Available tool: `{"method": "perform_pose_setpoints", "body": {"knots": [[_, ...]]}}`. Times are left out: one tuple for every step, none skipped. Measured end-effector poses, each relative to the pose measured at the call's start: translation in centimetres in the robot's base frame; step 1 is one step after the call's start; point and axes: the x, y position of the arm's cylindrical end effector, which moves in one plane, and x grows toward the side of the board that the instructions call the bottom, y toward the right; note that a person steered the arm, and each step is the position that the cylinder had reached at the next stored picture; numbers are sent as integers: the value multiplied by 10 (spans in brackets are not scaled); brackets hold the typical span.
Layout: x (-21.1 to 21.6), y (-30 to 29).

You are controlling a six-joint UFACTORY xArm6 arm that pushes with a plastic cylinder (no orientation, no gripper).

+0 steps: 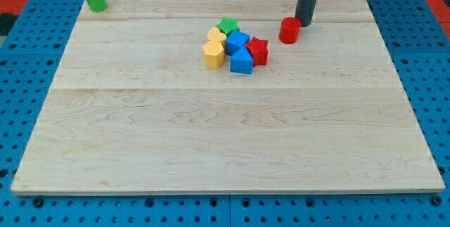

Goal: Move the red star towards the top center

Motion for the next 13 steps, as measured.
{"method": "perform_pose_setpoints", "body": {"knots": [[18, 6], [56, 6], [86, 0], [108, -15], [117, -25], [115, -39], [115, -52], [112, -59], [94, -59], [86, -60], [89, -76], [94, -91], [94, -101]]}}
